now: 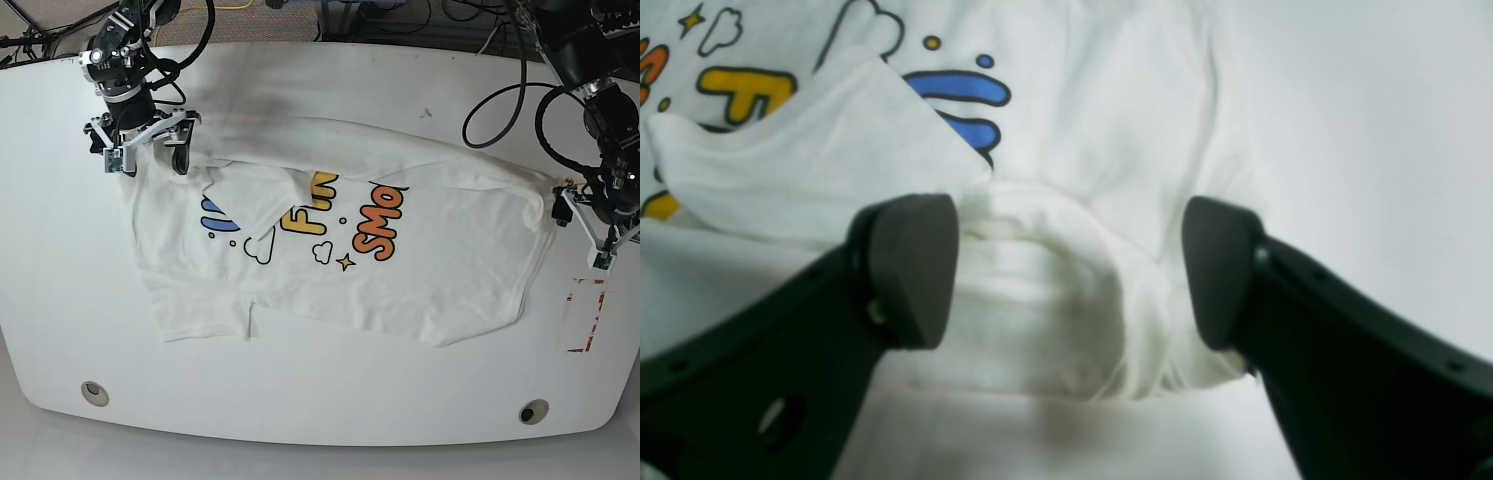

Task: Fold the T-shirt properly
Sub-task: 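Regrasp the shirt edge with the left gripper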

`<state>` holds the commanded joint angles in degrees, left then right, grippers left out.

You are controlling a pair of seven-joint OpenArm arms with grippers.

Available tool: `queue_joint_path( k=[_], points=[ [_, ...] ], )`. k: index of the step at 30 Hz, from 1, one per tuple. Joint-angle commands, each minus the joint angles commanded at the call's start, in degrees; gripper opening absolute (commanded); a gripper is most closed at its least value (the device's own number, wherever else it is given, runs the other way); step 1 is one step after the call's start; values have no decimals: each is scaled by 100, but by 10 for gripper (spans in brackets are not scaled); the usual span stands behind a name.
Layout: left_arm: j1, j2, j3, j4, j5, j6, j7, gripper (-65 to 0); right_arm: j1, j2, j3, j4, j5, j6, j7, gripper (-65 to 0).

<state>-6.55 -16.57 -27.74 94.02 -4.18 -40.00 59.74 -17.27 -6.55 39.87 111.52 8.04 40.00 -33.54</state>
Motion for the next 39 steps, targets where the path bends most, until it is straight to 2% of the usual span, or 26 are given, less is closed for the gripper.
queue_joint_path(
  k=[11, 24, 26, 28, 34, 37, 39],
  points=[
    [9, 413, -158, -448, 0, 0, -299, -108, -62, 0, 0, -9, 0, 0, 0, -217],
    [-88, 431, -167, -923, 0, 0, -308, -111, -53, 0, 0, -9, 0, 0, 0, -222],
    [-88, 431, -167, -932, -9, 0, -308, -131, -53, 0, 0, -9, 0, 0, 0, -222],
    [-97, 431, -167, -958, -9, 0, -308, -187, -53, 0, 0, -9, 0, 0, 0, -222],
    [-123, 431, -158, -1090, 0, 0, -308, -501, -62, 0, 0, -9, 0, 0, 0, -222],
    [-229, 431, -158, -1152, 18, 0, -290, -593, -62, 0, 0, -9, 0, 0, 0, -222],
    [-264, 431, -158, -1125, 18, 0, -264, -624, -62, 0, 0, -9, 0, 0, 0, -222]
  ],
)
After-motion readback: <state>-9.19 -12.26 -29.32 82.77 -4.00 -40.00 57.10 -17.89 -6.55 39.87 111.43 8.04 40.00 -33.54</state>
